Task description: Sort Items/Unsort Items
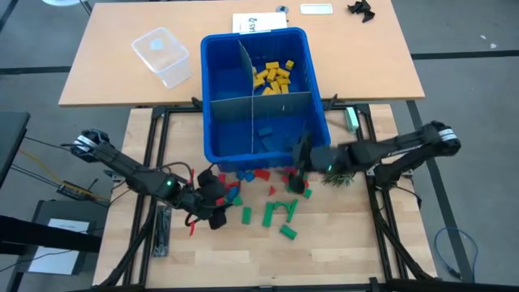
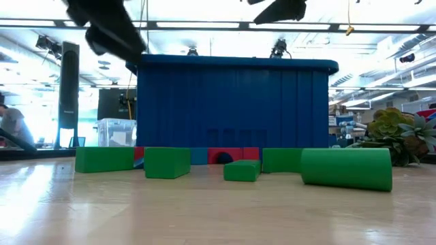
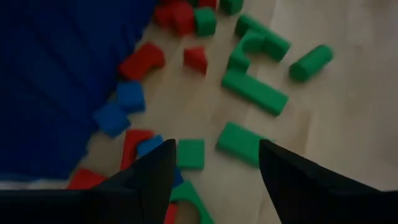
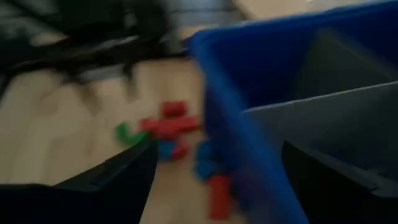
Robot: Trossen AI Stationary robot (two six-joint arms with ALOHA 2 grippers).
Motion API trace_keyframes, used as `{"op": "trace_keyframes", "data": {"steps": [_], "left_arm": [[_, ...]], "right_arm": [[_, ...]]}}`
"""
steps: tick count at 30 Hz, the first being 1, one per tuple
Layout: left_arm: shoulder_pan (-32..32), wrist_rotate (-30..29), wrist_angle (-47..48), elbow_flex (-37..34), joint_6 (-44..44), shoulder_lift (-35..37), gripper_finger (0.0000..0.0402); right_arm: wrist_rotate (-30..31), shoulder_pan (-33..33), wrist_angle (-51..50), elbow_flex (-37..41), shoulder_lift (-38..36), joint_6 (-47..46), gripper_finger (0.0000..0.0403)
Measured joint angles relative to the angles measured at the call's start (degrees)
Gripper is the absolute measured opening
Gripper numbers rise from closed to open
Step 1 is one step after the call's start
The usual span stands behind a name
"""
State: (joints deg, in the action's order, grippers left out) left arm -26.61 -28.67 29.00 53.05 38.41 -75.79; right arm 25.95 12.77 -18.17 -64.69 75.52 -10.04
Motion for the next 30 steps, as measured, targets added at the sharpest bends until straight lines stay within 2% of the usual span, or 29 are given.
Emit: {"op": "trace_keyframes", "data": {"steps": [5, 8, 13, 18, 25, 30], "left_arm": [[0.3, -0.1, 0.0, -3.4, 2.2, -2.3, 0.0230], [0.4, 0.1, -0.4, -3.5, 2.6, -4.7, 0.0230], [0.5, 0.0, -0.3, -3.2, 2.5, -6.6, 0.0230], [0.7, 0.8, 2.6, -3.1, 2.4, -5.6, 0.0230], [0.7, 0.9, 2.4, -3.1, 2.4, -4.8, 0.0229], [0.7, 0.9, 2.1, -3.1, 2.6, -4.8, 0.0229]], "right_arm": [[0.5, 5.2, 2.0, 0.5, 7.4, -0.9, 0.0312], [0.4, 6.7, 7.7, 0.5, 13.2, -0.1, 0.0298], [-1.2, 6.4, 20.8, 0.5, 23.1, 0.8, 0.0273], [-2.8, 4.0, 32.6, -0.4, 31.8, -1.0, 0.0219], [-8.9, -0.1, 33.7, -5.3, 41.3, -0.4, 0.0139], [-15.3, -2.5, 34.0, -7.3, 43.4, -0.8, 0.0106]]}}
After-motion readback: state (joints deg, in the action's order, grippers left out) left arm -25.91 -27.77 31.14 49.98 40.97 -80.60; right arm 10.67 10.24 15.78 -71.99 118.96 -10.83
